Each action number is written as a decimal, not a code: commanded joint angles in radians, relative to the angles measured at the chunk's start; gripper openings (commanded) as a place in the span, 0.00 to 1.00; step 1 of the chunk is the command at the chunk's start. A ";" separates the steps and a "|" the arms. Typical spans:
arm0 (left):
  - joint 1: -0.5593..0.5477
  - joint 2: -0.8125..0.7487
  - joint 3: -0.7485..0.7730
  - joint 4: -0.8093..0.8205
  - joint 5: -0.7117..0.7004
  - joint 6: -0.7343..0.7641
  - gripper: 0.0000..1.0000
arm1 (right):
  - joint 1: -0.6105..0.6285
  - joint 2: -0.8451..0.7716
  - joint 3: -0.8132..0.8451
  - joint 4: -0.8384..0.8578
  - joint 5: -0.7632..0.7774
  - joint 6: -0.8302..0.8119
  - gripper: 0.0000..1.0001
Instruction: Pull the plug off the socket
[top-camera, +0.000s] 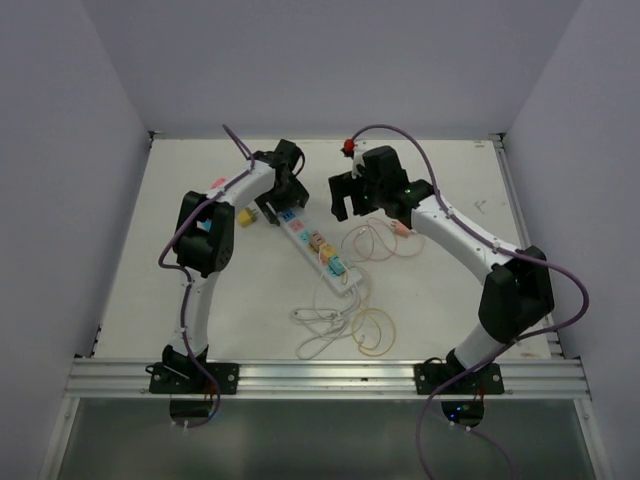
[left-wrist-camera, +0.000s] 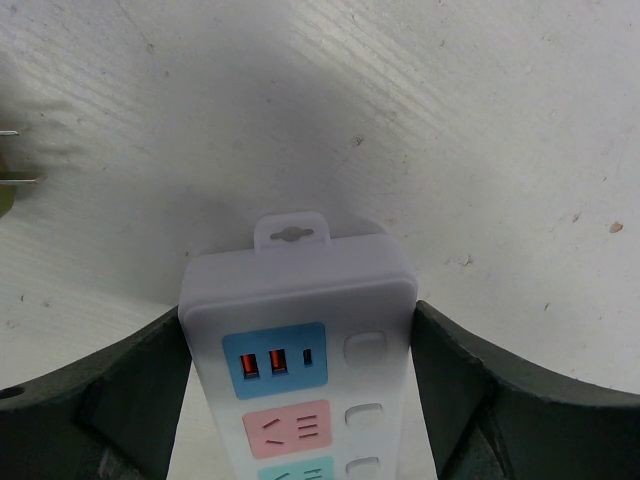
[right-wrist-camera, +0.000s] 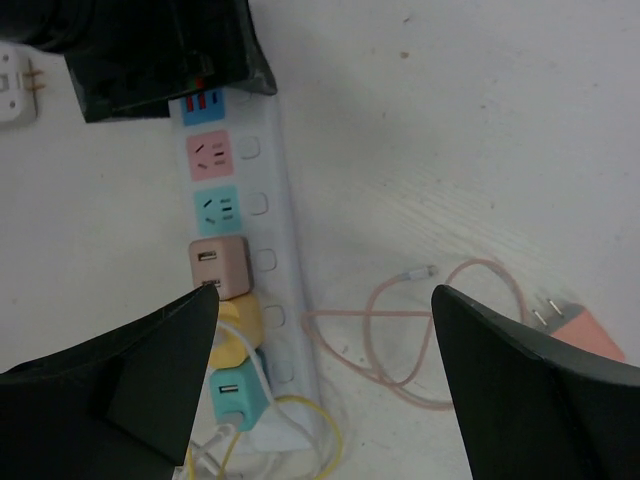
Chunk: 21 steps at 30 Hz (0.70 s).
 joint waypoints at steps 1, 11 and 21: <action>-0.002 0.048 -0.043 -0.031 -0.019 0.014 0.00 | 0.051 0.034 0.029 -0.060 -0.018 -0.091 0.91; -0.002 0.047 -0.040 -0.032 -0.021 0.016 0.00 | 0.186 0.135 0.055 -0.037 0.017 -0.141 0.83; -0.002 0.048 -0.032 -0.034 -0.024 0.017 0.00 | 0.255 0.267 0.144 -0.086 0.080 -0.184 0.73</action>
